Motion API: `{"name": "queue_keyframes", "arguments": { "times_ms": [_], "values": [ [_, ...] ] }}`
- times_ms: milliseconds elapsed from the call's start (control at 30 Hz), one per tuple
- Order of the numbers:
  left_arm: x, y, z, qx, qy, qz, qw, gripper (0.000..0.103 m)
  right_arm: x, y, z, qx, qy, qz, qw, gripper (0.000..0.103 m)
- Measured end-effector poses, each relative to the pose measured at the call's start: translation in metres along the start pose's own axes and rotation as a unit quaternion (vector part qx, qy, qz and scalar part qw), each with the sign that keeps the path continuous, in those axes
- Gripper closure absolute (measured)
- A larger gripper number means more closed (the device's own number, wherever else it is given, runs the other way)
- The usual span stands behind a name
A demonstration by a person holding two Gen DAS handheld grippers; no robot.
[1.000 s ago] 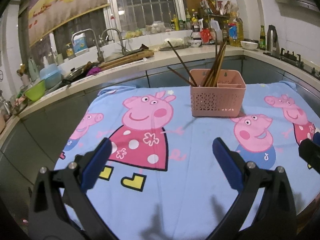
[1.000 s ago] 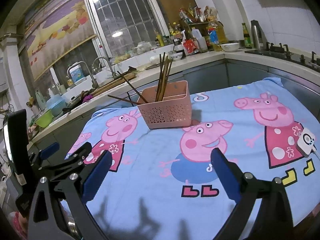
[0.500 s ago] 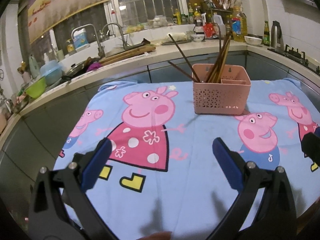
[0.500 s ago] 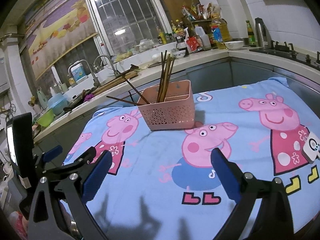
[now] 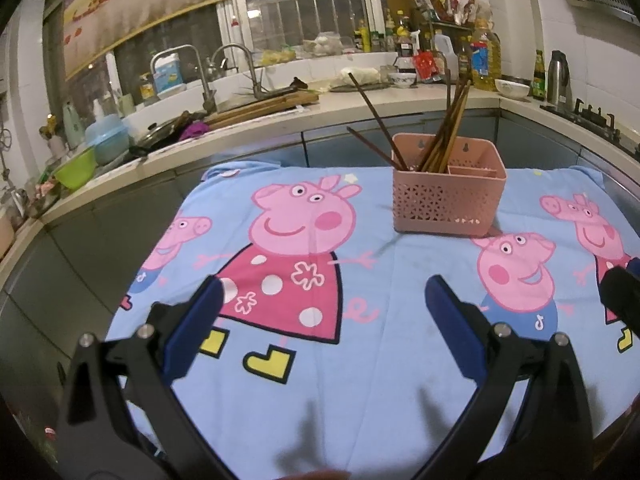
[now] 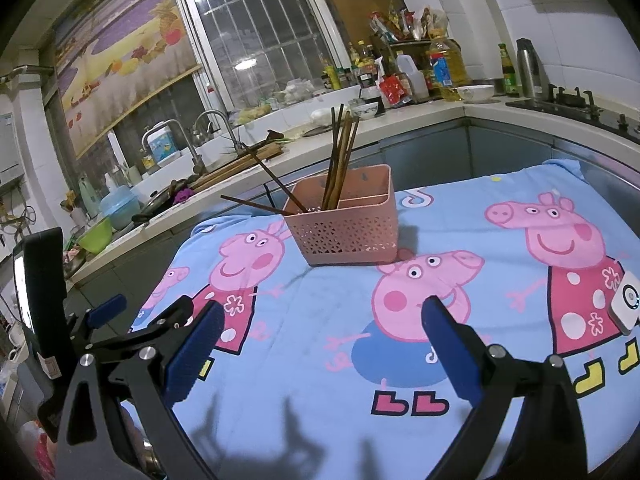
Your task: Organize utensils
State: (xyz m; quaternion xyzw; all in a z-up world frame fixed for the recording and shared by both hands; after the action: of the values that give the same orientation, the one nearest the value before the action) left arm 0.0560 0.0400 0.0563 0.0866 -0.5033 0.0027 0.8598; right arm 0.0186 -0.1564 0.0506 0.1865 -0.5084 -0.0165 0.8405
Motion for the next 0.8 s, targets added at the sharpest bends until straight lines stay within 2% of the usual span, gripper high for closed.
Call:
{"name": "queue_keyframes", "arguments": {
  "times_ms": [500, 800],
  "values": [
    [-0.003, 0.003, 0.003, -0.012, 0.024, 0.019, 0.9995, 0.007, 0.001, 0.011, 0.003, 0.007, -0.003, 0.010, 1.000, 0.037],
    [-0.002, 0.003, 0.006, -0.011, 0.019, 0.019, 0.9996, 0.007, 0.002, 0.014, 0.003, 0.009, -0.002, 0.012, 1.000, 0.037]
  ]
}}
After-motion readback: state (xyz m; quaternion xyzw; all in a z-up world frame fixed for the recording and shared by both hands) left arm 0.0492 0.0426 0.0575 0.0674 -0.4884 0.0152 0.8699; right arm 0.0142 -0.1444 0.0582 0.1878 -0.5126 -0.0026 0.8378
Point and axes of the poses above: each gripper's, at about its wrist camera, not at the fingertips, and z roughly against the way its jaws point, y to its left, x to its top, the point moved 5 cm from there along -z, roughly the way its jaws point, and after that the axes turned 5 degrees about -y, right-handed, at the moved point
